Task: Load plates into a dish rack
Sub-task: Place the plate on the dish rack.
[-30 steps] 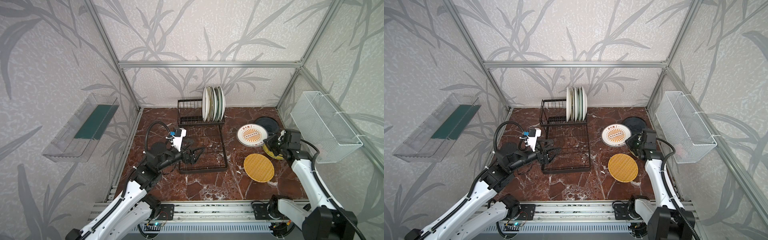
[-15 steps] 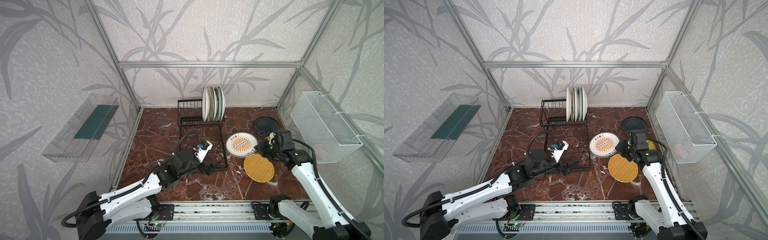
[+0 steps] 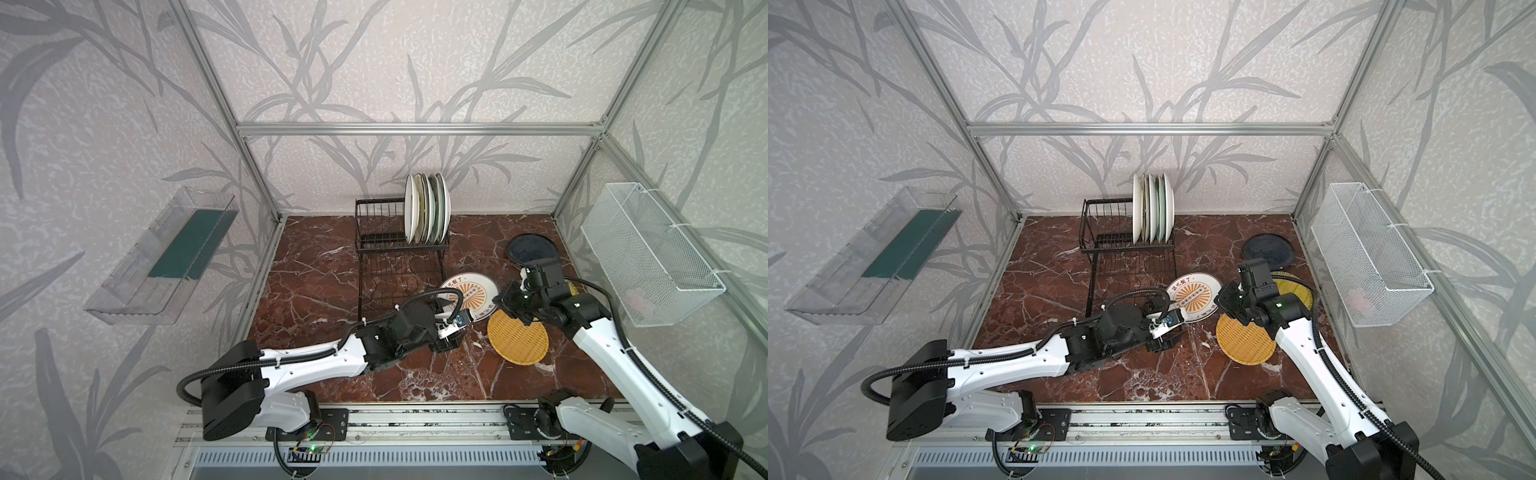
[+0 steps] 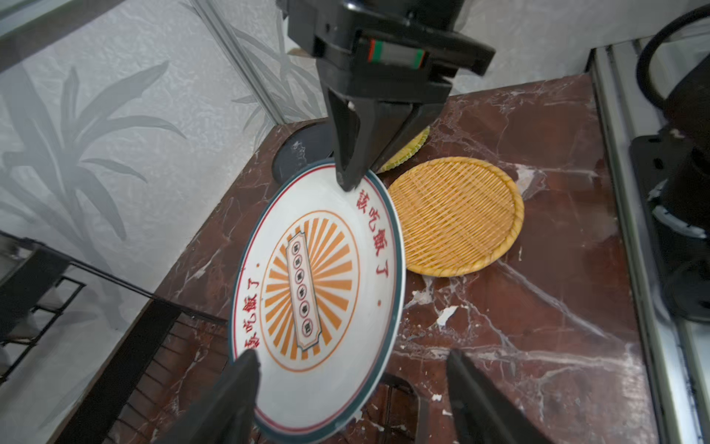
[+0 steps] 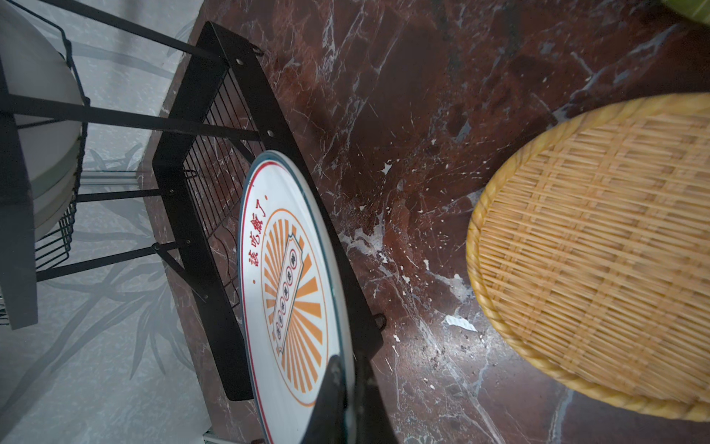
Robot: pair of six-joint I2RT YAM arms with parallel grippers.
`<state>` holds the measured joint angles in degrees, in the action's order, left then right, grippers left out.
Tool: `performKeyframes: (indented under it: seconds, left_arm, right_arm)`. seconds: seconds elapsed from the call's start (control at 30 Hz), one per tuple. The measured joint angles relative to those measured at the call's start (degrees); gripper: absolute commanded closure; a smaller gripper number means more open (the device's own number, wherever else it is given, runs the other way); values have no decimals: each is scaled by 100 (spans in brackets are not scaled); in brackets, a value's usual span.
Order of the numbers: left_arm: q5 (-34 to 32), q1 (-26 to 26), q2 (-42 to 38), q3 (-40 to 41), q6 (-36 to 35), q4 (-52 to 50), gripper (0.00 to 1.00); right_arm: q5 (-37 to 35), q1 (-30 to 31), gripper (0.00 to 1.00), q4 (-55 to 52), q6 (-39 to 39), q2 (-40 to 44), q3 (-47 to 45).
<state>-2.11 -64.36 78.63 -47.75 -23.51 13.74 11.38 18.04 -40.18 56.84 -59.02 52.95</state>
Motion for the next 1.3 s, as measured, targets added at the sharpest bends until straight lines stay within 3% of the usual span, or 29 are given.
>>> performKeyframes:
  seconds: [0.1, 0.4, 0.63, 1.13, 1.17, 1.3]
  left_arm:
    - [9, -68, 280, -192, -127, 9, 49]
    - [-57, -164, 822, -291, -179, 37, 54]
    - [-433, -219, 1154, -520, -238, 264, 72]
    - [-1005, -428, 1373, -667, -400, 367, 100]
    - [-1029, -446, 1373, -667, -411, 361, 100]
    - [-1036, -479, 1338, -664, -308, 332, 100]
  right_arm:
    - [0, 26, 100, 4, 57, -20, 35]
    - [2, 52, 100, 20, 125, -20, 70]
    - [0, 79, 100, 17, 175, -17, 70]
    - [-129, 146, 100, 7, 275, -20, 68]
    - [-131, 153, 97, 4, 273, -20, 68]
    - [-42, 166, 53, 186, 238, -24, 72]
